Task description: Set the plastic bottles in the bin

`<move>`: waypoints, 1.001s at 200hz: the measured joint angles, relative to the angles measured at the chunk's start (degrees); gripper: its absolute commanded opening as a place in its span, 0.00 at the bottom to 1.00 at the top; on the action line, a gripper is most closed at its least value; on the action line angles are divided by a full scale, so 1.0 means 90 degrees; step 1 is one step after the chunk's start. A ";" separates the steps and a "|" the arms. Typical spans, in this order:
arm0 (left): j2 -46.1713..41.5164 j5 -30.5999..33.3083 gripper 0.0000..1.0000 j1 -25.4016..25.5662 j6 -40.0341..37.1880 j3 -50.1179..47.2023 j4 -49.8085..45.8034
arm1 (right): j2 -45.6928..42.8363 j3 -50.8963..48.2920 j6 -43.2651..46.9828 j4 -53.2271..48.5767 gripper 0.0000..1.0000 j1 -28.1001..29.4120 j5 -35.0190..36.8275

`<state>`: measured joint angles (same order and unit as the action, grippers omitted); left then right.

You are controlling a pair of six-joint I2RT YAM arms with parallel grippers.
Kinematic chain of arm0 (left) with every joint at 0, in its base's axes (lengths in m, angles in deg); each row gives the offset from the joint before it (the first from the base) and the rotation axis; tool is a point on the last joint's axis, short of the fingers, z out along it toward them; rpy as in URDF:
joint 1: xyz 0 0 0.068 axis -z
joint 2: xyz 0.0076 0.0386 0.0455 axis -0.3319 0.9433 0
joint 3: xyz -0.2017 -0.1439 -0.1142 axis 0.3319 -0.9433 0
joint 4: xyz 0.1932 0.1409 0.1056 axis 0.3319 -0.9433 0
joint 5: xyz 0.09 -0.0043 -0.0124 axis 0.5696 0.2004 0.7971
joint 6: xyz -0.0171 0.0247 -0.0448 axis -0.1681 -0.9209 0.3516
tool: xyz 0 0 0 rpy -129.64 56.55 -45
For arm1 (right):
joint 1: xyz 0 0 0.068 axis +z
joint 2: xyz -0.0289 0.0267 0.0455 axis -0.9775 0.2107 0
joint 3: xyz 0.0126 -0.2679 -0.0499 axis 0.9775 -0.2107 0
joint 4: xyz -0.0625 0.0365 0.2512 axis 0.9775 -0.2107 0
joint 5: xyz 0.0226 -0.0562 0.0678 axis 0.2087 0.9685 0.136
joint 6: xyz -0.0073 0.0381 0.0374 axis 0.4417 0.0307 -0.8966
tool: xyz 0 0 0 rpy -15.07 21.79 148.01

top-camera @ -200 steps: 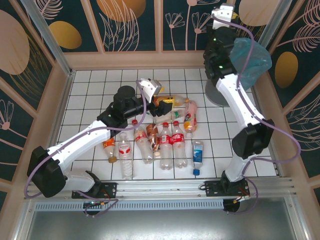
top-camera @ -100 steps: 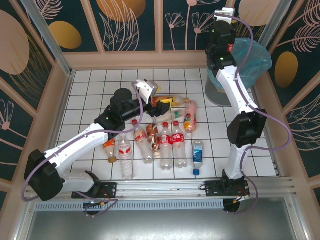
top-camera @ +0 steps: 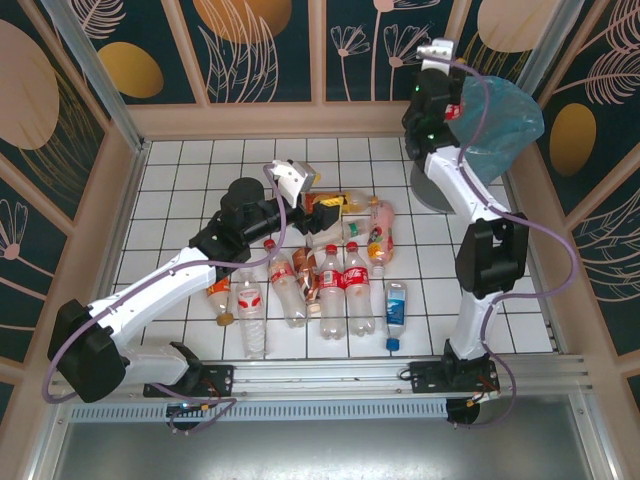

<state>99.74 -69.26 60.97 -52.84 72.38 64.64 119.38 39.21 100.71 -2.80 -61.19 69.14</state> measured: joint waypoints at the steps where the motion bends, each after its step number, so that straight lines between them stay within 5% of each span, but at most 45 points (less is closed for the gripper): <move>1: 0.0000 0.0000 0.79 0.0000 0.0000 0.0000 0.0000 | -0.0007 -0.0027 0.0005 0.0017 0.00 0.0005 0.0007; 72: 0.0002 0.0027 0.80 0.0000 0.0017 -0.0007 0.0000 | -0.0610 -0.1596 0.0085 0.1107 0.29 0.0199 0.0010; 141: 0.0002 0.0032 0.80 0.0000 0.0019 -0.0012 0.0000 | -0.0823 -0.1348 -0.0639 0.0529 0.61 0.0061 -0.0061; 200: 0.0002 0.0041 0.80 0.0000 0.0022 -0.0012 0.0000 | -0.0826 -0.1229 -0.0984 -0.0058 0.60 0.0024 -0.0192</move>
<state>99.76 -68.89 60.97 -52.65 72.27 64.64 111.95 28.15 91.85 -3.32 -60.97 67.41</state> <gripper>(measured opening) 0.798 0.607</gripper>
